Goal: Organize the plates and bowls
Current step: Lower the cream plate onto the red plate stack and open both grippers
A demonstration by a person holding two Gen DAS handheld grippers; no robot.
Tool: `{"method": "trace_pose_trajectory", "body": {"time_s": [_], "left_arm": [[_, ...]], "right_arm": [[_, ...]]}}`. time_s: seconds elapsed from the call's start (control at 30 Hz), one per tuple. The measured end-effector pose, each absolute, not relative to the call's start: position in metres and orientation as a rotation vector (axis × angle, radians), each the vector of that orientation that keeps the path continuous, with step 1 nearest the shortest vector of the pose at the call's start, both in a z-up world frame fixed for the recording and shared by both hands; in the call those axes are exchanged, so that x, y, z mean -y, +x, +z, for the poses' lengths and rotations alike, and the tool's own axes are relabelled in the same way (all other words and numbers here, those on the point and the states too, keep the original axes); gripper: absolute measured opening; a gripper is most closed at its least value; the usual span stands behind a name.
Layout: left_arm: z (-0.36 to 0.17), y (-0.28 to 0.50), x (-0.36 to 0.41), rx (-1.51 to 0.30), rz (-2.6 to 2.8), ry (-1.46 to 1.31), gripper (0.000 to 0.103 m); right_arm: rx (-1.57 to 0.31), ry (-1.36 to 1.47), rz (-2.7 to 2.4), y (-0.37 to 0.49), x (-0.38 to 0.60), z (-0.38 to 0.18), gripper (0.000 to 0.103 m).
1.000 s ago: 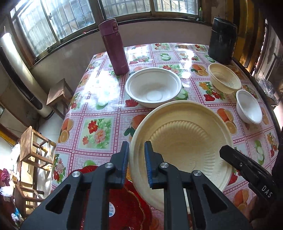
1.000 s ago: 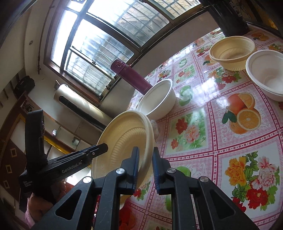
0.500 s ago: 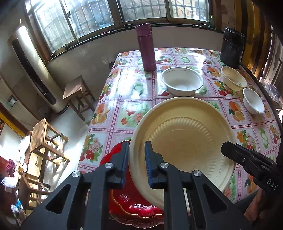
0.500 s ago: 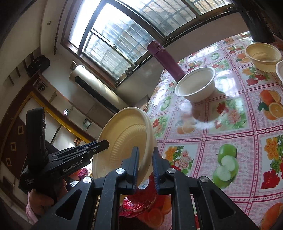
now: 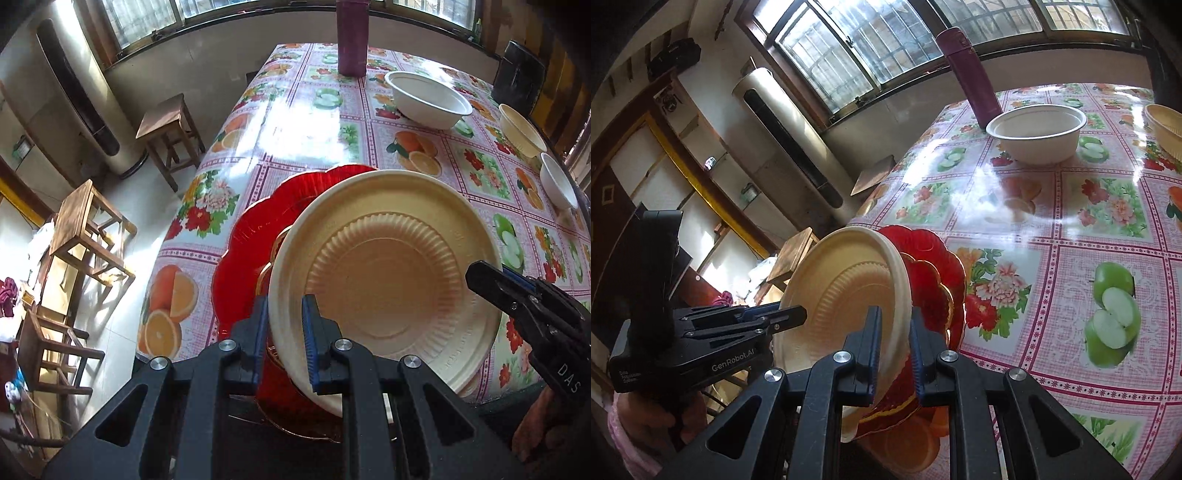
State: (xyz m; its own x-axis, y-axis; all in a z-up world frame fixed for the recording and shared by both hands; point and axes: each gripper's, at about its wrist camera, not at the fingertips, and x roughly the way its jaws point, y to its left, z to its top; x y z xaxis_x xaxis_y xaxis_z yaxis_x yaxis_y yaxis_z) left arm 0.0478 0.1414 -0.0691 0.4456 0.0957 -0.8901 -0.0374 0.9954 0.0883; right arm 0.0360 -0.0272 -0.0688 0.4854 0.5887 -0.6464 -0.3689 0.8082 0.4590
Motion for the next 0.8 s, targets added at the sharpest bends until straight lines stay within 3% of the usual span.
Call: {"method": "trace_pose_trajectory", "body": {"time_s": [0.2,0.27,0.3,0.33,0.37,0.4,0.43,0.5,0.63,0.8], "left_arm": [[-0.073,0.044,-0.144,-1.09,0.09,0.039,0.016],[-0.064,0.039,-0.145,-1.048,0.117,0.06,0.019],[-0.06,0.036,-0.146,-1.019,0.135,0.075,0.022],[-0.054,0.032,-0.146,-0.986,0.155,0.094,0.032],[-0.049,0.028,-0.144,-0.946,0.18,0.115,0.046],[-0.042,0.024,-0.142,-0.9,0.207,0.132,0.053],[-0.035,0.018,-0.139,-0.846,0.228,0.144,0.063],[-0.018,0.005,-0.128,-0.731,0.235,0.16,0.065],[0.015,-0.017,-0.088,-0.526,0.166,0.173,0.083],[0.044,-0.029,-0.022,-0.383,-0.026,0.169,0.09]], "right_arm": [[-0.877,0.182,0.566,0.034,0.019,-0.078,0.018],[-0.855,0.143,0.558,0.031,0.018,-0.075,0.026],[-0.843,0.135,0.559,0.03,0.022,-0.072,0.04],[-0.823,0.141,0.576,0.028,0.025,-0.068,0.05],[-0.804,0.142,0.58,0.025,0.029,-0.064,0.056],[-0.784,0.137,0.571,0.024,0.034,-0.06,0.066],[-0.761,0.139,0.568,0.022,0.039,-0.056,0.07],[-0.723,0.168,0.577,0.02,0.053,-0.05,0.07],[-0.673,0.218,0.533,0.018,0.087,-0.043,0.076],[-0.649,0.271,0.414,0.025,0.148,-0.04,0.078]]}}
